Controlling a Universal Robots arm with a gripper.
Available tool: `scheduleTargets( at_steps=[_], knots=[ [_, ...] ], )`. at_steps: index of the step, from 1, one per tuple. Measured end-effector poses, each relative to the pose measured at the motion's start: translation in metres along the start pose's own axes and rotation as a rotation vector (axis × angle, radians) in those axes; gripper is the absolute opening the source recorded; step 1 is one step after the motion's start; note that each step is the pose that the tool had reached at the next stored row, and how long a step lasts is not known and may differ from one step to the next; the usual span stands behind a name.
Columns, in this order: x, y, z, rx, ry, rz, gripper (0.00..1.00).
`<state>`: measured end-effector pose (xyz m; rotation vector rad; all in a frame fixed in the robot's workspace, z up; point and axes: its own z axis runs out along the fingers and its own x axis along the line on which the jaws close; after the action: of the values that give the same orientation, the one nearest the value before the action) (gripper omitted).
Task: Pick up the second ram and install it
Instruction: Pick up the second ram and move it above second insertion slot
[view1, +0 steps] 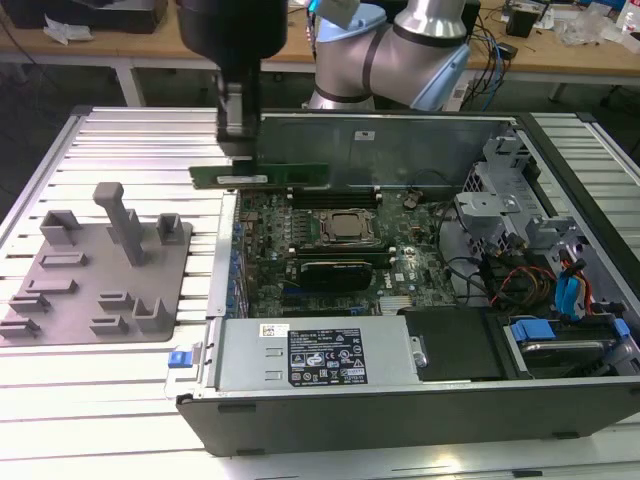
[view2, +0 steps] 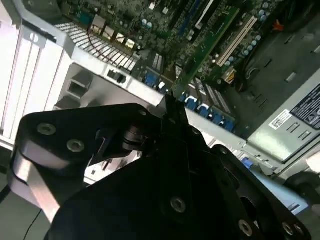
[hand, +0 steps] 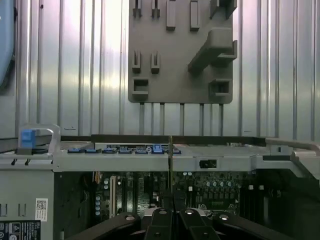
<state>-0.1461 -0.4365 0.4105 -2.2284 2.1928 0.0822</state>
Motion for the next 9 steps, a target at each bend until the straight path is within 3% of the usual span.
scheduleTargets(
  at_steps=[4,9],
  knots=[
    [0.0005,-0.0274,0.0027,-0.0049,-0.0002,0.0,0.09],
    [-0.0031,-0.0475,0.0134,-0.0095,-0.0002,0.001,0.09]
  ],
)
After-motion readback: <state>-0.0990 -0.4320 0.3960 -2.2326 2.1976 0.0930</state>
